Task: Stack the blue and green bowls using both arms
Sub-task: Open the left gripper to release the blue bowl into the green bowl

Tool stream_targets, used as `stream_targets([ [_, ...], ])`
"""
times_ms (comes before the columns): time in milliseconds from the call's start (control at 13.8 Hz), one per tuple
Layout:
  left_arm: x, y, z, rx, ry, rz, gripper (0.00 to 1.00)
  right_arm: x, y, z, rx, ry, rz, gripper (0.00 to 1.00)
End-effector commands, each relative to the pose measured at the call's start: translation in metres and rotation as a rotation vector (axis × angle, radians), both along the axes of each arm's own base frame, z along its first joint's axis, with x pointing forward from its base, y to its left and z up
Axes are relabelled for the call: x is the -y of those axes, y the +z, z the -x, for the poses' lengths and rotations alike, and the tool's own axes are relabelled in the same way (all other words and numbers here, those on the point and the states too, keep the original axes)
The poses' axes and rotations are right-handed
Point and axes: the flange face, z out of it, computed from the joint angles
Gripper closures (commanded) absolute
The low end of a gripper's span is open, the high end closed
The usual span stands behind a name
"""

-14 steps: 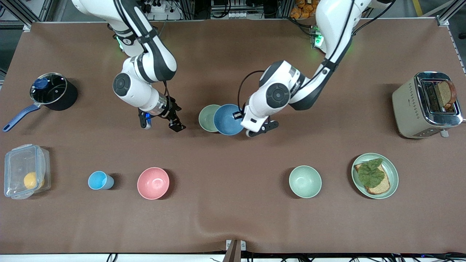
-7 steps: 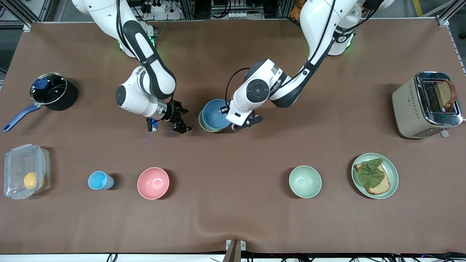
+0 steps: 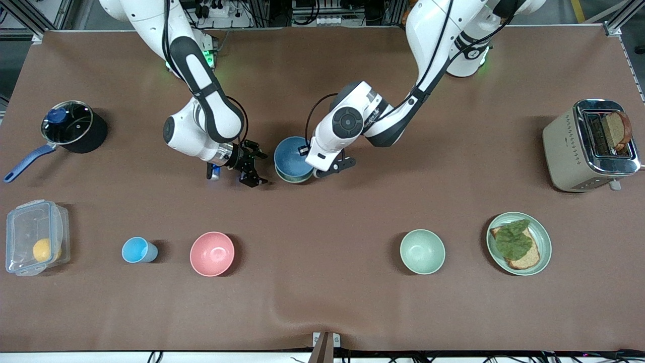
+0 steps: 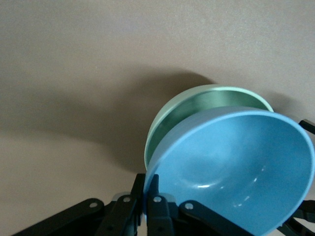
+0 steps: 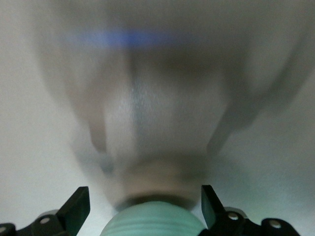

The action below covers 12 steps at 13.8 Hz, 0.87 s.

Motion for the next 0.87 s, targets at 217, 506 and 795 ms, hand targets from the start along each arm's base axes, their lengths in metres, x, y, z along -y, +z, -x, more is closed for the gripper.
stream_targets([
  [217, 0.008, -0.011, -0.003, 0.012, 0.035, 0.015, 1.0, -0.006, 0.0, 0.004, 0.026, -0.062, -0.003, 0.0],
  [506, 0.01, -0.014, -0.002, 0.017, 0.044, 0.019, 1.0, -0.006, 0.0, 0.005, 0.03, -0.064, 0.001, 0.0],
  [795, 0.011, -0.021, -0.001, 0.017, 0.05, 0.022, 1.0, -0.006, 0.0, 0.005, 0.031, -0.065, 0.002, 0.0],
])
